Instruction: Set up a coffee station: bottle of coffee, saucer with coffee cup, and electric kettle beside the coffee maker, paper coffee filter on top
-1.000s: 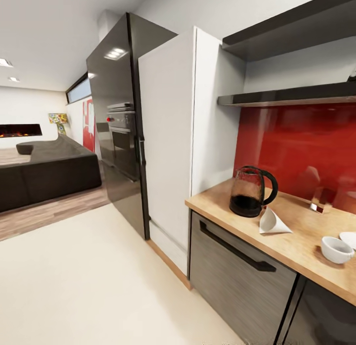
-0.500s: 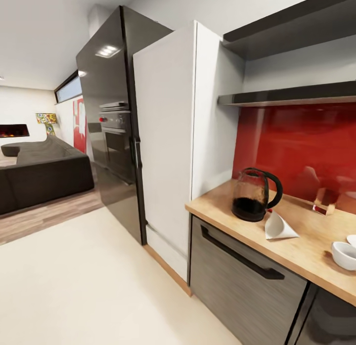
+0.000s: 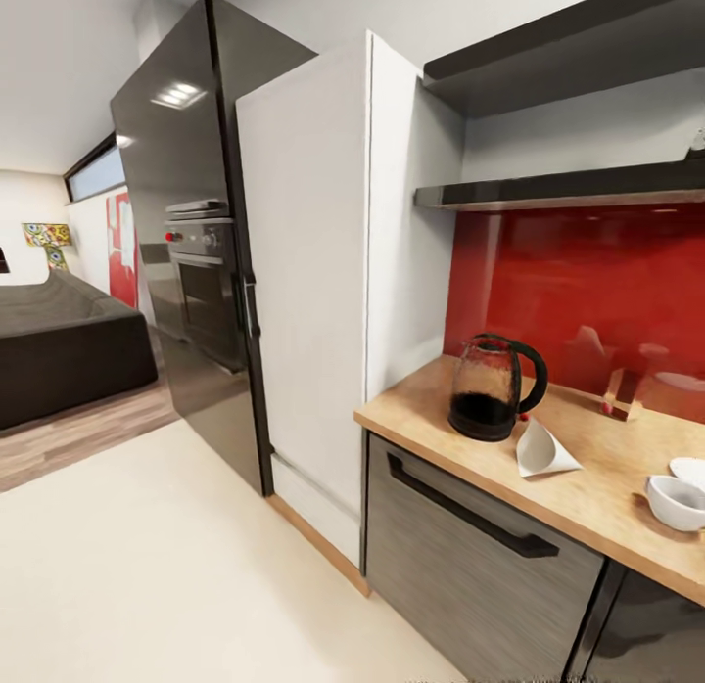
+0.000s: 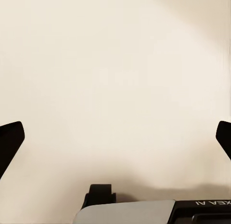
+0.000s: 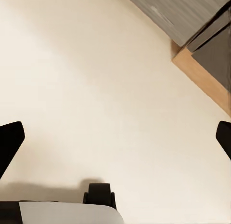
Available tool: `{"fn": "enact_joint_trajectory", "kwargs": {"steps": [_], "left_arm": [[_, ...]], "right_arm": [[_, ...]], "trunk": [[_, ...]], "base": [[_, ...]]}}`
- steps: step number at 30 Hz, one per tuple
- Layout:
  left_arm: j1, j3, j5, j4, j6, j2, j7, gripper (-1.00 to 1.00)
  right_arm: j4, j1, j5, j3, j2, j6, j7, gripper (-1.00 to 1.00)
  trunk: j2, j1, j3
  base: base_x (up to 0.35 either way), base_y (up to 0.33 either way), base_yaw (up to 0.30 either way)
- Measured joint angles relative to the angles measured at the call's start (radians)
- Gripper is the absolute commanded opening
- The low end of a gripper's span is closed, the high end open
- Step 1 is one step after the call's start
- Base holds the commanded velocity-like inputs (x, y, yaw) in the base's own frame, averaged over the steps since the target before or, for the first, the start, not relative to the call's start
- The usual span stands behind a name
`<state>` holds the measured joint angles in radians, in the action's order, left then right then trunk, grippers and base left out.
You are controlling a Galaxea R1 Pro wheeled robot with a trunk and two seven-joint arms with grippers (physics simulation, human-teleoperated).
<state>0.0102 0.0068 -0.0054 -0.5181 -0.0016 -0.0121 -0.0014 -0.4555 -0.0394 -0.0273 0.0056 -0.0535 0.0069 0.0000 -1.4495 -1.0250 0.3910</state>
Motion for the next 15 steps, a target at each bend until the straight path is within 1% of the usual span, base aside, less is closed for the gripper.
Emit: {"fn": "enact_joint_trajectory", "kwargs": {"steps": [15], "left_arm": [[0.0, 0.0, 0.0, 0.0, -0.001, 0.0, 0.0, 1.0]], "right_arm": [[-0.001, 0.0, 0.001, 0.0, 0.0, 0.0, 0.0, 1.0]], "trunk": [[0.0, 0.0, 0.0]], "base": [[0.001, 0.001, -0.254]]}}
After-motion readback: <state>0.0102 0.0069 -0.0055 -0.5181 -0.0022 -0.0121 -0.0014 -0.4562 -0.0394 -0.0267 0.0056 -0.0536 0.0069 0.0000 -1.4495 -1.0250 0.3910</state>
